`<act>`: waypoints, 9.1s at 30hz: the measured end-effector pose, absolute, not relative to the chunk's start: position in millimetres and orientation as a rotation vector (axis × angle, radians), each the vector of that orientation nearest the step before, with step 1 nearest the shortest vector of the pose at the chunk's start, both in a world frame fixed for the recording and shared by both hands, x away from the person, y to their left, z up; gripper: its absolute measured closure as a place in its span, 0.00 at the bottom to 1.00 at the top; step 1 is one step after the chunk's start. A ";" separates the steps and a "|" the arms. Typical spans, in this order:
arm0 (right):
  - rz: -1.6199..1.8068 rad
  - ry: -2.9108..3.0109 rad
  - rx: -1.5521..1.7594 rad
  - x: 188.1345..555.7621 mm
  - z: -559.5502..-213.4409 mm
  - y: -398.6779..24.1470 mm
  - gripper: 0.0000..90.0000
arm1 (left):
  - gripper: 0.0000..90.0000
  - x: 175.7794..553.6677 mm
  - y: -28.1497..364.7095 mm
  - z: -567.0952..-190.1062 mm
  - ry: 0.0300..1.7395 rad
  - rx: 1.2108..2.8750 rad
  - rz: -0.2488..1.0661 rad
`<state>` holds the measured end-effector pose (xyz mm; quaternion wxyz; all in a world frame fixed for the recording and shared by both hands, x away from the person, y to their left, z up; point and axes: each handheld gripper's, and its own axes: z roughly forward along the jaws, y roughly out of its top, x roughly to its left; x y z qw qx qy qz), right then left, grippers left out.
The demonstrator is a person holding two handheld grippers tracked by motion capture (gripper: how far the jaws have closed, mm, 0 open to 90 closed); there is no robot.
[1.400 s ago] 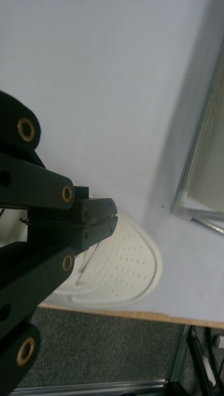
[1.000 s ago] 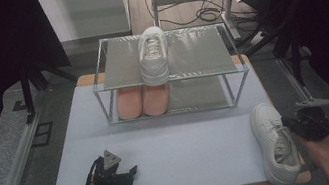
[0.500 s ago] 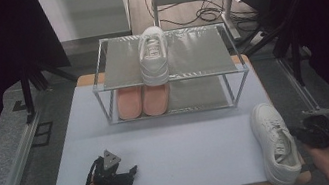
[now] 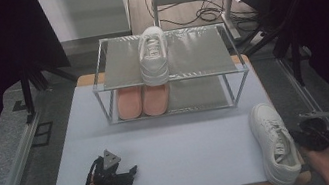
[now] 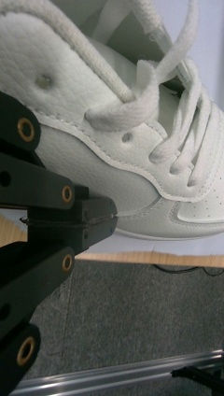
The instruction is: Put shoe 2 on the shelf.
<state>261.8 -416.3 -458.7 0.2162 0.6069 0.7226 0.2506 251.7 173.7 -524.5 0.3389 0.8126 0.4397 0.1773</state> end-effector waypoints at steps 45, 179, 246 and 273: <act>0.929 2.237 1.533 255.0 -468.2 -338.2 1.00 | 0.19 251.3 173.5 -524.5 1.145 2.115 0.465; 1.455 2.687 1.474 288.1 -436.7 -226.0 0.91 | 0.19 251.3 173.5 -524.4 1.145 2.116 0.464; 1.295 2.780 1.524 283.3 -441.9 -246.4 0.91 | 0.19 251.4 173.5 -524.4 1.146 2.116 0.462; 1.904 2.474 1.679 293.9 -425.7 -271.6 0.92 | 0.19 251.5 173.6 -524.4 1.147 2.115 0.461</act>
